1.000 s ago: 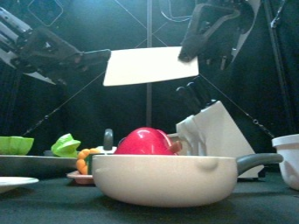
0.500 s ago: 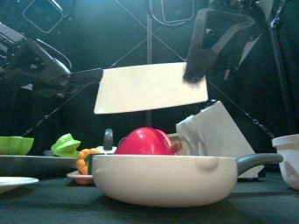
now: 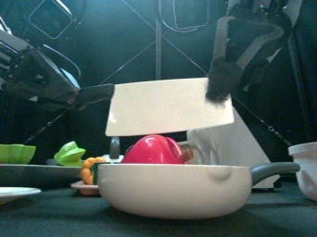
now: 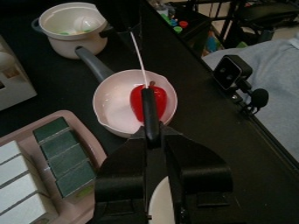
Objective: Cut apple
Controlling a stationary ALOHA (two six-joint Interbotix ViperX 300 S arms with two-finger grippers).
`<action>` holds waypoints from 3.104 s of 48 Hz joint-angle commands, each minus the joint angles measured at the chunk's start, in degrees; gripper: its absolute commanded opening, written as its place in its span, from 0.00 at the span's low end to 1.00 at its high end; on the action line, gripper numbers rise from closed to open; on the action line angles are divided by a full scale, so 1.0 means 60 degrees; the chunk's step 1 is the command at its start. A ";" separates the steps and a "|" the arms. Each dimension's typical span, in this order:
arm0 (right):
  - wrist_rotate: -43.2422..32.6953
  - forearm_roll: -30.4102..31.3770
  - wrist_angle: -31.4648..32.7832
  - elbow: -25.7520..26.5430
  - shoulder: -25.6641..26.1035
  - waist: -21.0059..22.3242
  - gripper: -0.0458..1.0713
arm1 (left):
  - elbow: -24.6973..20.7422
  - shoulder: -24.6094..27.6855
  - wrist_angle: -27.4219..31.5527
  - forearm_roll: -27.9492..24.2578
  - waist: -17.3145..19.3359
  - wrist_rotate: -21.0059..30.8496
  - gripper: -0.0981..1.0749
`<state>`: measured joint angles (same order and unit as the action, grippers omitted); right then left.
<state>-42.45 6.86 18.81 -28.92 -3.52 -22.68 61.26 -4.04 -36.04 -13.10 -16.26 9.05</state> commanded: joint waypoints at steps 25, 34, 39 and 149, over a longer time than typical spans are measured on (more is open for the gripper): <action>0.0044 0.0015 0.0205 0.0117 0.0146 -0.0146 0.35 | -0.0103 -0.0015 -0.0015 0.0000 0.0015 -0.0015 0.41; 0.0044 0.0015 0.0205 0.0132 0.0132 -0.0146 0.35 | -0.0117 0.0029 -0.0015 0.0000 0.0073 -0.0015 0.41; 0.0044 0.0015 0.0205 0.0132 0.0117 -0.0146 0.35 | -0.0117 0.0044 -0.0015 0.0000 0.0103 -0.0029 0.41; 0.0029 -0.0146 0.0176 0.0205 -0.0864 -0.0161 0.35 | -0.0425 0.1143 -0.0015 0.1553 -0.0410 0.0044 0.41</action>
<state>-42.36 6.15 19.86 -28.21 -9.14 -23.03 59.06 2.81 -36.30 -3.87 -18.72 9.40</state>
